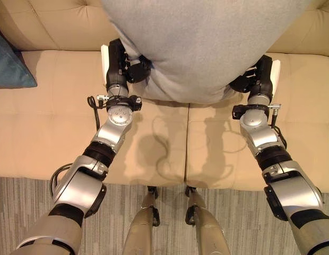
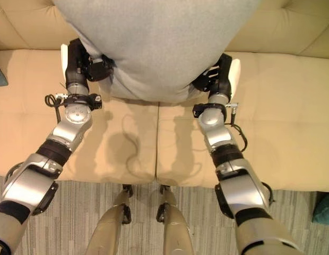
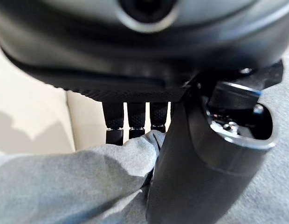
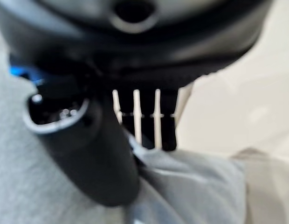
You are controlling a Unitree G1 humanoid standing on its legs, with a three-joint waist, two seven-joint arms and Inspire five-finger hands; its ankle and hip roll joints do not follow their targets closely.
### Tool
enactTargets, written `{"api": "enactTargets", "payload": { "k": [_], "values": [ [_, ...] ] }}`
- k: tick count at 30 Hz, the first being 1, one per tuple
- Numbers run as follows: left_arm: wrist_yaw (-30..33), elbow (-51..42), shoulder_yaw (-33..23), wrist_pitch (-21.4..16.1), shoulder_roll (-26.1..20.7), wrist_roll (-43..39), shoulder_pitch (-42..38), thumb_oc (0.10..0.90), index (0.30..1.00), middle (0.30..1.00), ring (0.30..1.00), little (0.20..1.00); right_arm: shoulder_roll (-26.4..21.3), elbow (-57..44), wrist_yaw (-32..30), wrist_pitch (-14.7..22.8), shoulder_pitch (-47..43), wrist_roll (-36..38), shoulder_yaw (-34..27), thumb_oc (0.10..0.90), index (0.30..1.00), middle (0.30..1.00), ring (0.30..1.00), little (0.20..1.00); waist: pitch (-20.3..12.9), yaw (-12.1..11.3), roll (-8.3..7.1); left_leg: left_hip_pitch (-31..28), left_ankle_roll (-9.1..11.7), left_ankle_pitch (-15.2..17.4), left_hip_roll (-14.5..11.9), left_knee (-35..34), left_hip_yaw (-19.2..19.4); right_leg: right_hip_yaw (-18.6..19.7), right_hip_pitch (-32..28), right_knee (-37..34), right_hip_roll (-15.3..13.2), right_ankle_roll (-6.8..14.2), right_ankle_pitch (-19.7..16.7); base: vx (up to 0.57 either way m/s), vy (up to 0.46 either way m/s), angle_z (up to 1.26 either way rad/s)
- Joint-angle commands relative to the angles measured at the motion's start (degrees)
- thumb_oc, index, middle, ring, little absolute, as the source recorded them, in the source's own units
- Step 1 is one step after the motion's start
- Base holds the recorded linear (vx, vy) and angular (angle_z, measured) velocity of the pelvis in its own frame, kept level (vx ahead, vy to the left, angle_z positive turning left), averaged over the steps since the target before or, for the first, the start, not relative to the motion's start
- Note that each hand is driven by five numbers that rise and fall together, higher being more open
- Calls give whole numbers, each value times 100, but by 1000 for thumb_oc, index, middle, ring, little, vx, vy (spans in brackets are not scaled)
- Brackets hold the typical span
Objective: Pick up all the scattered cushions and arrange them neatly on the sofa.
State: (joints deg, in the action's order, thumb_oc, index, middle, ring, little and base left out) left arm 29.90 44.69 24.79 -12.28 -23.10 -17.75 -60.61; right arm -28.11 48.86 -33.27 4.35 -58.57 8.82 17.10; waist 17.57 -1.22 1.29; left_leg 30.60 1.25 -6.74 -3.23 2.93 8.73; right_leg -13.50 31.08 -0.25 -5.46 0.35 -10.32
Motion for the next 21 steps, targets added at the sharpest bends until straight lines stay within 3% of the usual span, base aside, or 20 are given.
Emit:
{"api": "enactTargets", "payload": {
  "k": [1,3,4,11,14,21],
  "values": [
    [-13,-359,303,-700,-54,406,-980,800,900,900,900,900,-225,-442,-289,925,-1356,-261,302,800,900,900,900,900,-416,5,-163,104,377,295,34,-32,-337,191,62,747,-440,814,883,-32,3,29],
    [-73,-449,219,-702,-41,352,-770,800,900,900,900,900,-330,-428,-232,856,-1249,-233,266,800,900,900,900,900,-398,13,-175,178,345,117,51,-69,-292,123,122,711,-469,772,732,-59,14,-19],
    [-73,-452,217,-698,-41,352,-763,800,900,900,900,900,-327,-429,-230,853,-1243,-233,268,800,900,900,900,900,-449,12,-167,108,384,249,41,-108,-346,175,71,707,-445,818,859,3,6,-47],
    [-240,-787,-224,-575,-296,419,314,800,900,900,900,900,-766,-620,-52,774,-468,-222,-103,800,900,900,900,900,-475,-4,-191,-76,379,63,88,-309,-316,97,-52,627,-462,761,742,-17,-2,9],
    [-508,-926,-639,-537,-620,401,1135,800,900,900,900,900,-1064,-888,177,773,305,-152,-498,800,900,900,900,900,-522,-15,-190,-291,390,69,103,-401,-275,88,-231,576,-470,759,745,2,-1,7],
    [-939,-1224,-1356,-427,-857,467,2737,800,900,900,900,900,-1129,-1493,553,783,2001,-118,-1313,800,900,900,900,900,-674,11,-250,-720,389,121,74,-503,-225,70,-711,343,-451,769,686,18,-6,-3]
  ]
}}
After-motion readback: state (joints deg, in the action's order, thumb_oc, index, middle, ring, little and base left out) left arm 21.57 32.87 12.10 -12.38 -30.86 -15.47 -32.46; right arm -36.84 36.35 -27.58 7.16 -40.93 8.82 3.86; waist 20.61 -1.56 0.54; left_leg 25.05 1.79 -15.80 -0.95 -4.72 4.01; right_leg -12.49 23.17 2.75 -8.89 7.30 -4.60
